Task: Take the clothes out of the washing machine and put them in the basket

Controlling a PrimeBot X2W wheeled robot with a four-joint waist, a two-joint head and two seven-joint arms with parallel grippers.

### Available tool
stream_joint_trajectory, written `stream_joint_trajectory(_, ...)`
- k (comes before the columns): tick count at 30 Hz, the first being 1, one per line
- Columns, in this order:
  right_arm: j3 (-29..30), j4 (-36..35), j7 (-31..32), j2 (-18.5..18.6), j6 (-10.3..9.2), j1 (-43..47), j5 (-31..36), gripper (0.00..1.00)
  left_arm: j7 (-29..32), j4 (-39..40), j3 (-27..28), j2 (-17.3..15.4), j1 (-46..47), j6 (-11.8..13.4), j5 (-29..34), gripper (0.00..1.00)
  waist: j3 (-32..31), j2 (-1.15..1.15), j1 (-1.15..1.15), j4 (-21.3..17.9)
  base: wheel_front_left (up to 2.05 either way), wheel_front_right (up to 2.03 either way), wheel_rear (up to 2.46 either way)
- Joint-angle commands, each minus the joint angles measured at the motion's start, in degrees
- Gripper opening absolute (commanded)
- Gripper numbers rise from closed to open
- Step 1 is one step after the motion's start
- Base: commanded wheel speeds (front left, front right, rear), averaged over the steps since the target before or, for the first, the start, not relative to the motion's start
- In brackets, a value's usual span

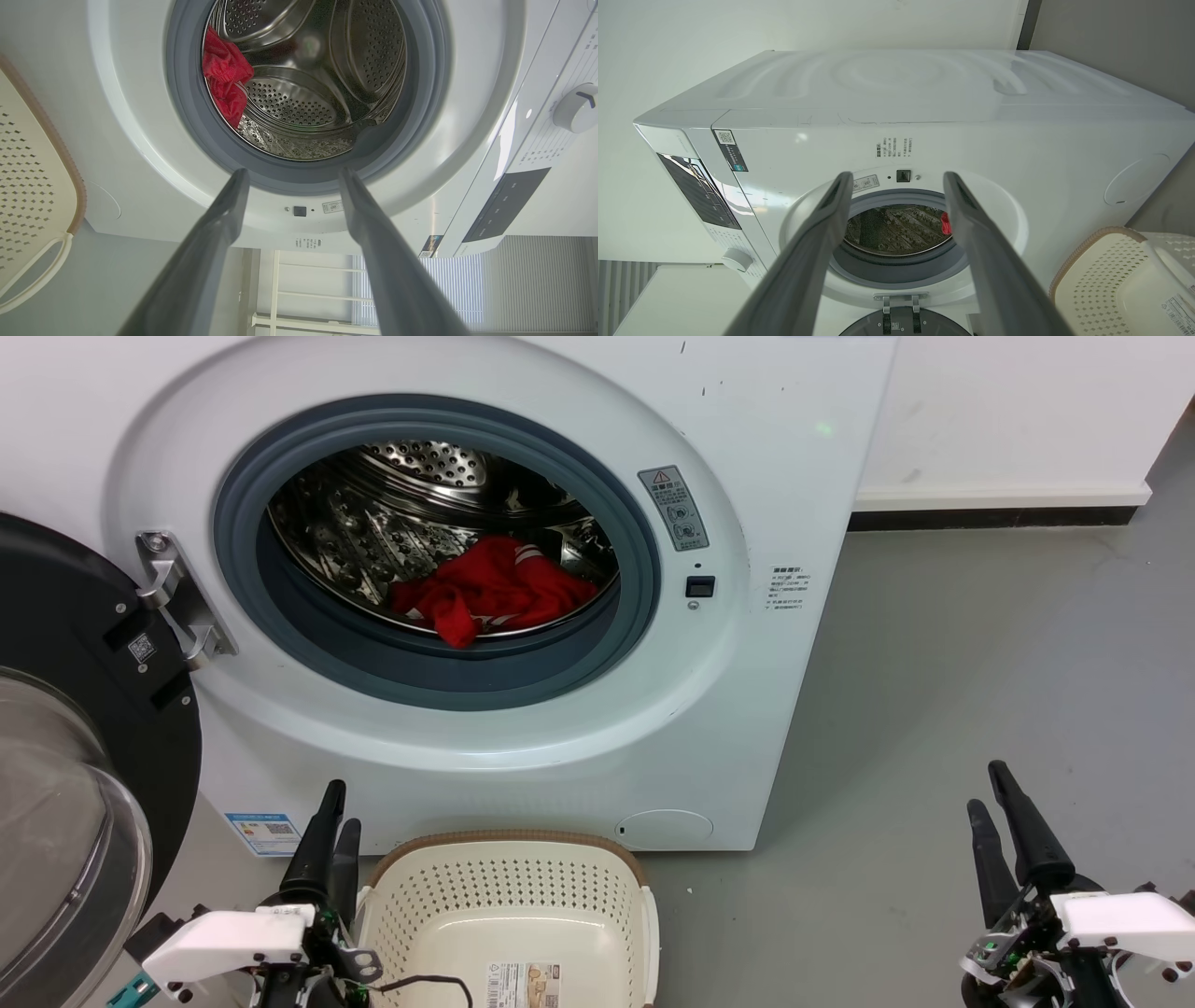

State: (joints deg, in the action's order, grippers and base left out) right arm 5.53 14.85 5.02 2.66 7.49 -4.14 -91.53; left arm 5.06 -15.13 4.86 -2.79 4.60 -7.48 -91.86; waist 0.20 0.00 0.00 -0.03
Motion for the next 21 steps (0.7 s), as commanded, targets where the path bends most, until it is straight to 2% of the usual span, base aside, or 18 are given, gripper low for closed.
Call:
stream_joint_trajectory(1, -0.38, -1.69, -0.85, 0.14, 0.00, -0.44, 1.05, 1.00, -0.86, 1.61, -0.69, -0.10, 1.34, 0.00, 0.98, 1.00, -0.01, 0.00, 0.00, 0.00, 0.00, 0.00, 0.00)
stream_joint_trajectory(13, -1.08, -4.15, -3.78, 0.16, 0.00, 1.00, 11.12, 1.00, -3.80, 4.22, -2.46, -0.11, 1.39, 0.31, 11.85, 1.00, -0.12, 0.00, 0.00, 0.20, 0.00, 0.00, 0.00)
stream_joint_trajectory(21, -1.51, -5.66, -5.71, 0.18, 0.00, 2.16, 20.04, 1.00, -5.71, 5.95, -4.99, -0.11, 1.28, 2.02, 21.26, 1.00, -0.21, 0.00, 0.00, 0.57, 0.00, 0.00, 0.00)
